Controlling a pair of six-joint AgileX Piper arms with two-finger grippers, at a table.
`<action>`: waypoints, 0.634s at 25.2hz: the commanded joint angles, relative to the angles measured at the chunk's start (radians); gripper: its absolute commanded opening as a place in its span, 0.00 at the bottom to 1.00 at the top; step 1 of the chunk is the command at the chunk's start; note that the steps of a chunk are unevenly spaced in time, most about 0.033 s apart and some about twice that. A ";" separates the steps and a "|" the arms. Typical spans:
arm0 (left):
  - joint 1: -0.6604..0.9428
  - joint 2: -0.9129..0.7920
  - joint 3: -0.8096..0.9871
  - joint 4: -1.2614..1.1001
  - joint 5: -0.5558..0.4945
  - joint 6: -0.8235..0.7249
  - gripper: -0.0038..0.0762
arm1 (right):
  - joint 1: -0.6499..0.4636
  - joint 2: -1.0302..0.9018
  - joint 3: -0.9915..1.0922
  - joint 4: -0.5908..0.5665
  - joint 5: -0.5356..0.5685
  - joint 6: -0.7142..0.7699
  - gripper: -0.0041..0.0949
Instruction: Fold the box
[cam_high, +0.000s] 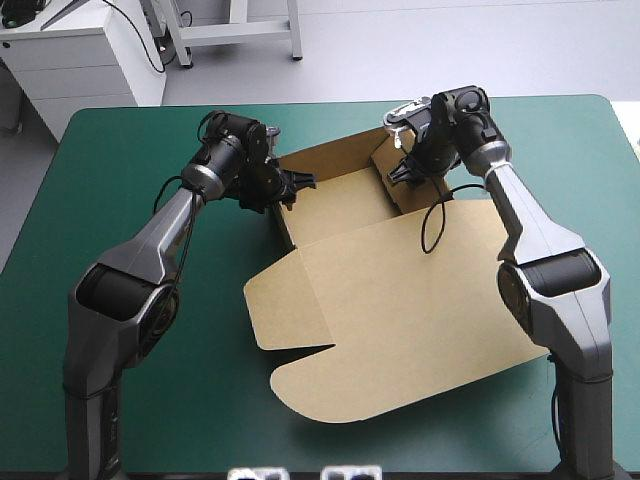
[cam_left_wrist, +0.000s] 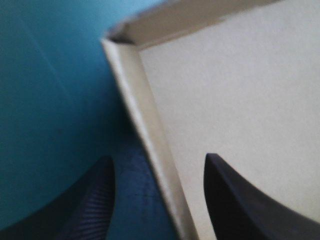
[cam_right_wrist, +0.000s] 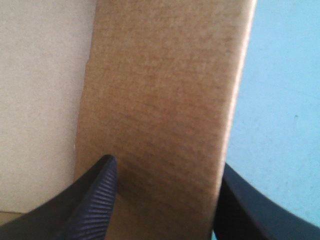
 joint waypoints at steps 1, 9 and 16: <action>-0.008 -0.064 -0.071 0.042 0.062 -0.043 0.53 | -0.005 -0.085 -0.031 -0.025 0.007 0.012 0.55; -0.011 -0.110 -0.087 0.044 0.062 -0.040 0.53 | -0.005 -0.174 -0.033 -0.074 0.007 0.058 0.55; -0.011 -0.219 -0.087 0.033 0.062 0.021 0.52 | -0.005 -0.290 -0.033 -0.070 0.007 0.072 0.52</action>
